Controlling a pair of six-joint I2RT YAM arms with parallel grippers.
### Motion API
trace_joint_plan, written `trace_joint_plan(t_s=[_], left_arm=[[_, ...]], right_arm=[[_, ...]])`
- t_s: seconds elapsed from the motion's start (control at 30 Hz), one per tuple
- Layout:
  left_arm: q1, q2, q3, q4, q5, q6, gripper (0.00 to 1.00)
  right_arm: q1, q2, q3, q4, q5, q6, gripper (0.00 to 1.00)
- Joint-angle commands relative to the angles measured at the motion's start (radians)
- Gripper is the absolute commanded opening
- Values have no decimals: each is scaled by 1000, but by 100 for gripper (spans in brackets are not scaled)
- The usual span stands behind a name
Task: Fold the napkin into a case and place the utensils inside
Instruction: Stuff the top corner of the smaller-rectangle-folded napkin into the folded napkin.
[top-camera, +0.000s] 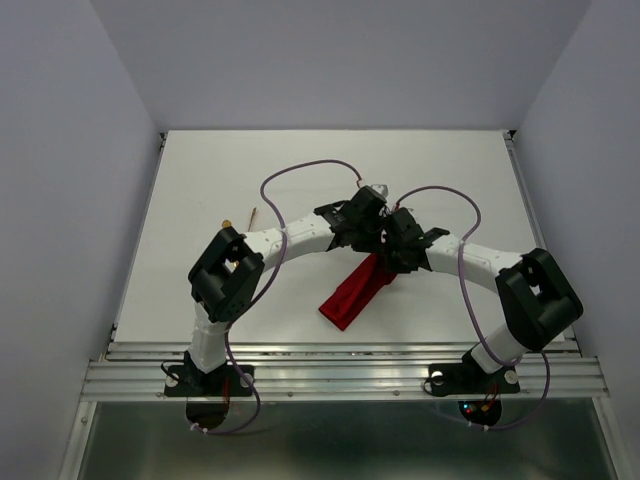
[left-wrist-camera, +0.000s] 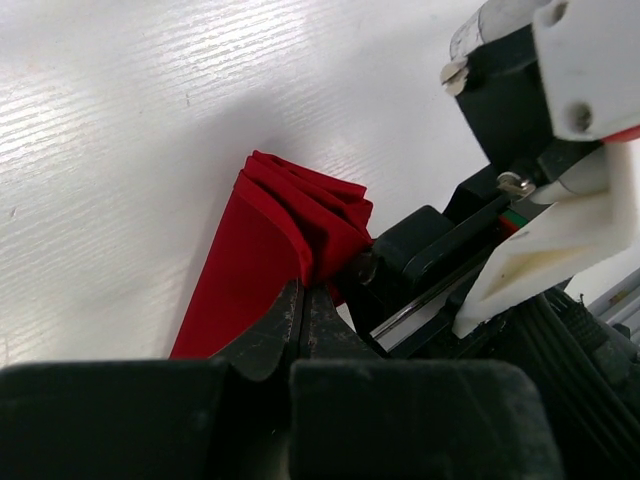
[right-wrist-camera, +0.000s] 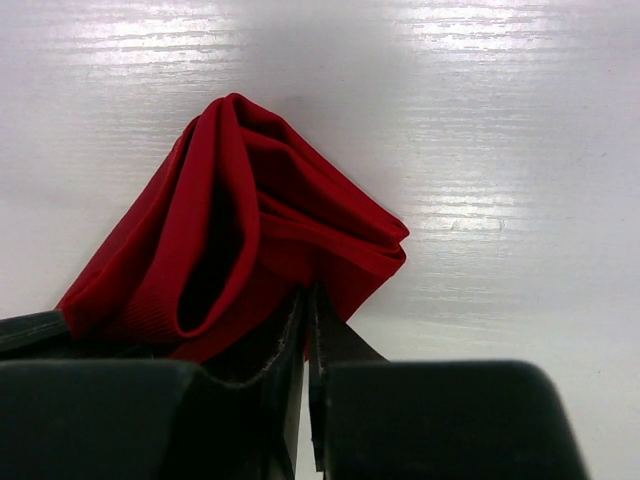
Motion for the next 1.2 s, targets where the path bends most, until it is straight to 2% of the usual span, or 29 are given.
trace_joint_plan(t_s=[0.0,0.03,0.13,0.37,0.73,1.17], left_arm=[[0,-11,-22,32,10,-2,0],[0,-9,-29,37,16,-2,0],[0,3,-40,46,37,3,0],[0,40,-56,74,106,-2,0],[0,87,-43,26,105,35,0],[0,99,-34,-1,123,101,0]], right_arm=[[7,-28,8,46,32,31,7],[7,-37,4,51,31,39,3],[7,-43,-4,63,14,54,1],[-11,-59,-22,92,-14,100,1],[-62,-125,-71,130,-81,128,1],[-62,-137,-88,149,-129,145,1]])
